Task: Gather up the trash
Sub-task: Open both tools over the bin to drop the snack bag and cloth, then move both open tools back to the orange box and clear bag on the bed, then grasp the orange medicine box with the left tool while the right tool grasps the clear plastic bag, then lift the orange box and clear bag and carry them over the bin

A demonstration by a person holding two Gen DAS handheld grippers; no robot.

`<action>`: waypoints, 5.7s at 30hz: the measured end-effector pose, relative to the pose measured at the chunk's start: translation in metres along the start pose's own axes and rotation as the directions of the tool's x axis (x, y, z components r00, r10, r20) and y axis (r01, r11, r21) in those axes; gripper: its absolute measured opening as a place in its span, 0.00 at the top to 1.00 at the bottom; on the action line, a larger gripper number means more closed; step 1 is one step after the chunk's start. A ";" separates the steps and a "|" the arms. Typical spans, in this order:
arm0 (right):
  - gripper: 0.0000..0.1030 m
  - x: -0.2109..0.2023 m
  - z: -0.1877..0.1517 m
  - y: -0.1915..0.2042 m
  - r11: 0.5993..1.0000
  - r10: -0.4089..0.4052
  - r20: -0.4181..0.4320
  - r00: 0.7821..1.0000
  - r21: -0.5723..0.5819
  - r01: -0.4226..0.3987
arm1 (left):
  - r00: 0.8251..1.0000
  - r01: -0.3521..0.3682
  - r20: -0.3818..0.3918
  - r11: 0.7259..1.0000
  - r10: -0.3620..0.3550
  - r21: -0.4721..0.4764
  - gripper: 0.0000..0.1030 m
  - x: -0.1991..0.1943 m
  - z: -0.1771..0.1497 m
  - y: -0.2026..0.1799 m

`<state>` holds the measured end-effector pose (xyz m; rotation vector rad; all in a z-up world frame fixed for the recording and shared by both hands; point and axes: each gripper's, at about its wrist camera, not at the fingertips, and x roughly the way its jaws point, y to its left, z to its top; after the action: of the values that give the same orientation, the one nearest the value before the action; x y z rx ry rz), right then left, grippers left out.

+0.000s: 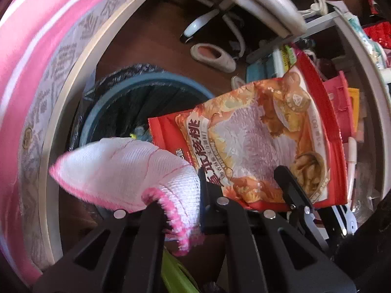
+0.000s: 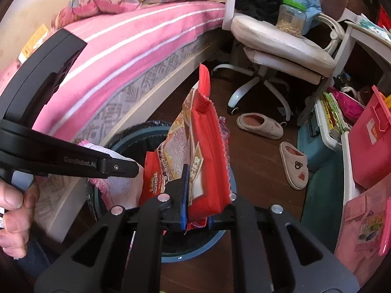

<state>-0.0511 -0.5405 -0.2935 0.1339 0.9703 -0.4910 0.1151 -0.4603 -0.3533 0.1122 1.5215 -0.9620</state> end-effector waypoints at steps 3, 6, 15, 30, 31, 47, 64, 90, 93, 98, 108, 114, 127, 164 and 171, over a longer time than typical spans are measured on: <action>0.56 0.011 -0.005 0.007 0.999 -0.005 -0.048 0.999 -0.044 0.003 | 0.998 -0.056 -0.006 0.998 0.056 -0.028 0.40 0.005 -0.001 0.008; 0.38 0.013 -0.011 0.012 0.997 -0.033 -0.048 0.998 -0.075 0.029 | 0.995 -0.090 0.037 0.993 0.093 -0.074 0.22 -0.004 -0.001 0.016; 0.20 -0.025 -0.006 0.009 0.999 0.016 0.015 1.000 -0.049 -0.015 | 0.991 -0.057 0.111 0.986 0.075 -0.155 0.16 -0.040 -0.006 0.019; 0.11 -0.169 0.093 0.067 0.959 0.282 0.362 0.888 -0.128 -0.253 | 0.825 0.117 0.563 0.956 0.057 -0.269 0.15 -0.229 -0.052 0.049; 0.11 -0.175 0.100 0.075 0.955 0.297 0.374 0.878 -0.131 -0.267 | 0.811 0.126 0.583 0.956 0.054 -0.264 0.15 -0.240 -0.054 0.051; 0.08 -0.164 0.196 0.246 0.865 0.502 0.321 0.803 -0.172 -0.472 | 0.639 0.262 0.753 0.877 0.156 -0.404 0.13 -0.371 -0.095 0.212; 0.08 0.034 0.269 0.310 0.749 0.633 0.053 0.772 0.212 -0.628 | 0.630 0.464 0.775 0.784 0.035 -0.413 0.13 -0.345 0.013 0.361; 0.82 0.051 0.283 0.309 0.709 0.662 0.067 0.746 0.268 -0.653 | 0.522 0.657 0.841 0.695 -0.142 -0.291 0.84 -0.337 0.026 0.370; 0.83 0.020 0.275 0.308 0.736 0.642 0.105 0.759 0.191 -0.649 | 0.492 0.658 0.858 0.708 -0.147 -0.257 0.84 -0.350 0.006 0.351; 0.83 -0.027 0.248 0.310 0.757 0.635 0.155 0.757 0.070 -0.650 | 0.439 0.674 0.882 0.712 -0.171 -0.197 0.85 -0.364 -0.036 0.320; 0.83 -0.077 0.207 0.317 0.774 0.627 0.143 0.765 -0.010 -0.633 | 0.432 0.701 0.892 0.672 -0.131 -0.240 0.85 -0.363 -0.121 0.301; 0.83 -0.090 0.184 0.325 0.783 0.622 0.079 0.779 -0.033 -0.621 | 0.430 0.768 0.897 0.566 -0.106 -0.301 0.85 -0.345 -0.161 0.314; 0.83 -0.131 0.153 0.303 0.775 0.630 0.108 0.769 -0.029 -0.631 | 0.434 0.746 0.894 0.600 -0.107 -0.290 0.85 -0.358 -0.199 0.273; 0.83 -0.221 0.132 0.102 0.794 0.525 0.361 0.771 0.118 -0.596 | 0.512 0.606 0.807 0.789 -0.295 -0.096 0.85 -0.365 -0.152 0.074; 0.83 -0.176 0.101 0.034 0.842 0.400 0.302 0.865 0.252 -0.478 | 0.670 0.547 0.666 0.824 -0.328 -0.144 0.85 -0.288 -0.104 0.034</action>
<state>-0.0408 -0.4833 -0.0965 0.5703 0.5871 -0.2214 0.1188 -0.2438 -0.1341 -0.8045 1.0669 -0.9686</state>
